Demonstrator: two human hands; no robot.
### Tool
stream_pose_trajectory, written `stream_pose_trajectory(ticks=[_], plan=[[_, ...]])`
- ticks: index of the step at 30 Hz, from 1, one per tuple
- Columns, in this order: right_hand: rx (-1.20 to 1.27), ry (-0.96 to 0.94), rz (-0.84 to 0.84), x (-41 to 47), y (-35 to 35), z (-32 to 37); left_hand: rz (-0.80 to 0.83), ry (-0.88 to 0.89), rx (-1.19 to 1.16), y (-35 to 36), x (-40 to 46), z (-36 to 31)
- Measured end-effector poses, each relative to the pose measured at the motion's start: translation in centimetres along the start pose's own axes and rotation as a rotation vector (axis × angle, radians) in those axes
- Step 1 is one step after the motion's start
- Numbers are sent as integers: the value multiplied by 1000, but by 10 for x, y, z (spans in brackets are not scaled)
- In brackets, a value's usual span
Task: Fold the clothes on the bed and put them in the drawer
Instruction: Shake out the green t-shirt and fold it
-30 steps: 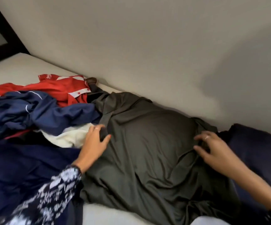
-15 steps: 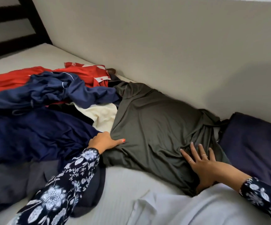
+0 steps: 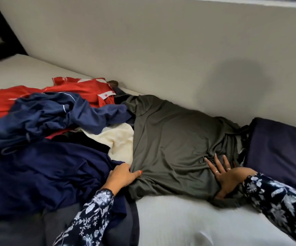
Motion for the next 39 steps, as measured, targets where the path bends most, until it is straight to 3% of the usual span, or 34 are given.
stream_pose_trajectory(ticks=[4,9,12,16,19,22,26,34,37,39], plan=[[119,-62,-170,0,-5,-2,-111,-68,45,-3,-9,-17],[169,-50,-489,-31,28,8,-400,88,205,9,-51,-40],[192,-93,-572,-51,46,14,-511,253,-172,3,-69,-53],[149,-28,-697,-61,62,14,-529,241,-642,-2,-80,-64],[226,26,-834,-70,48,11,-553,198,-840,-1,-90,-69],[418,158,-937,-94,21,-1,-553,204,-895,-14,-101,-70],[505,130,-915,-112,1,-18,-401,198,-876,-31,-116,-66],[387,-440,-698,-175,20,-10,145,68,-717,-20,-152,-26],[333,-455,-506,-168,44,-7,258,34,-605,-7,-162,-8],[280,-409,-269,-157,65,-3,255,-20,-609,-1,-162,7]])
Point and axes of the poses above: each hand's wrist, its own x-axis towards the middle knuckle, its own y-axis out of the palm, z = x × y, the point moved 6 cm from there along x, towards the middle knuckle, and after that the axes turned 11 degrees about -x, right-handed, at the moved point
